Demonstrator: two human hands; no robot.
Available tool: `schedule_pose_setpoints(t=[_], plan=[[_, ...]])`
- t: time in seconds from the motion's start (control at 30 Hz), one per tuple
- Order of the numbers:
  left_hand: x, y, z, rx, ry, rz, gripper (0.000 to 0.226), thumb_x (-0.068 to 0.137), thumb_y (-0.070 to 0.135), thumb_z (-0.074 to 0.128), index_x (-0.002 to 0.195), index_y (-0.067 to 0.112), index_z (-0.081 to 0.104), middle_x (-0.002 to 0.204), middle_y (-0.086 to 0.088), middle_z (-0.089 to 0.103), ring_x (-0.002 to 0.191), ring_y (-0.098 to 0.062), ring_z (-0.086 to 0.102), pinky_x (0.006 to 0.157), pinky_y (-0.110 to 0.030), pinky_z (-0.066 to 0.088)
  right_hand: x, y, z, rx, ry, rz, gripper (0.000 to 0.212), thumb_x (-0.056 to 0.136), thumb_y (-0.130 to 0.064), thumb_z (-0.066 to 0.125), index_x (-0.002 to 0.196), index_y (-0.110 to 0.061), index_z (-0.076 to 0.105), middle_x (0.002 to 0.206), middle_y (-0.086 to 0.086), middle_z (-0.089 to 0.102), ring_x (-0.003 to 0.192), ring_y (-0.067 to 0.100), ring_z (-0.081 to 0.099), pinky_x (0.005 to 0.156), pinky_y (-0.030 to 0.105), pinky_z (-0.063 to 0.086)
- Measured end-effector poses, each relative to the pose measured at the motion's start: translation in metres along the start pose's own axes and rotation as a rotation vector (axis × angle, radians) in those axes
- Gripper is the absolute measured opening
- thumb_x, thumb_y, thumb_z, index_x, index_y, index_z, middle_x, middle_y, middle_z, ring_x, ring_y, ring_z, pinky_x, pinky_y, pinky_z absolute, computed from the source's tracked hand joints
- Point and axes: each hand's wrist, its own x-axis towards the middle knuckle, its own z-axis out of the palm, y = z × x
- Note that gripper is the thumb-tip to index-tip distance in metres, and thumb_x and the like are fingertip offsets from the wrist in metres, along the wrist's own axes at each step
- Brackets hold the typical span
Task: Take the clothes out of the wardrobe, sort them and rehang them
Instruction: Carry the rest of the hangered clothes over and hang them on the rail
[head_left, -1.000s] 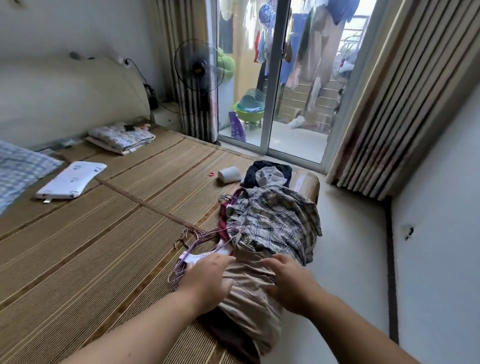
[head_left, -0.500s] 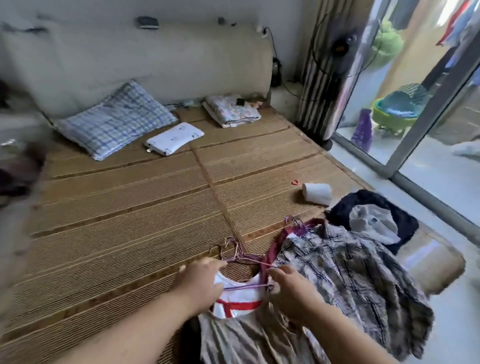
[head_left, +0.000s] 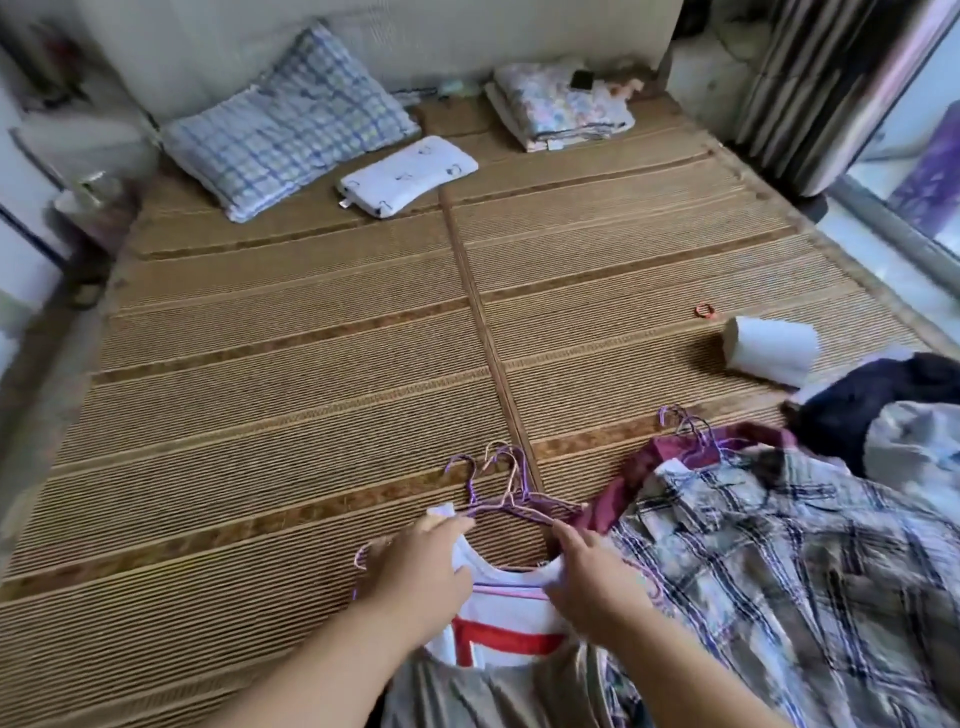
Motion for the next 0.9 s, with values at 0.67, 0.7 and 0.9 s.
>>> schedule_pose_setpoints(t=[0.67, 0.7, 0.9], plan=[[0.126, -0.055, 0.102, -0.02, -0.175, -0.041, 0.063, 0.084, 0.04, 0.057, 0.141, 0.037, 0.031, 0.143, 0.01, 0.038, 0.131, -0.017, 0.038, 0.106, -0.034, 0.035, 0.173, 0.039, 0.056, -0.155, -0.007, -0.041, 0.038, 0.087, -0.051, 0.053, 0.109, -0.021, 0.061, 0.103, 0.007, 0.068, 0.099, 0.028, 0.062, 0.077, 0.031, 0.046], [0.123, -0.051, 0.096, -0.041, -0.164, -0.045, 0.063, 0.084, 0.04, 0.057, 0.141, 0.038, 0.031, 0.143, 0.01, 0.038, 0.131, -0.016, 0.039, 0.106, -0.034, 0.035, 0.168, 0.035, 0.05, -0.146, -0.014, -0.059, 0.036, 0.088, -0.05, 0.053, 0.105, -0.019, 0.062, 0.1, 0.007, 0.069, 0.097, 0.028, 0.062, 0.074, 0.031, 0.046], [0.098, -0.018, 0.051, -0.088, -0.045, -0.036, 0.063, 0.084, 0.045, 0.053, 0.141, 0.029, 0.033, 0.141, 0.005, 0.045, 0.126, -0.022, 0.046, 0.102, -0.033, 0.037, 0.124, -0.006, 0.009, -0.082, -0.015, -0.206, 0.026, 0.088, -0.043, 0.056, 0.094, -0.018, 0.061, 0.091, 0.006, 0.069, 0.089, 0.026, 0.062, 0.062, 0.031, 0.033]])
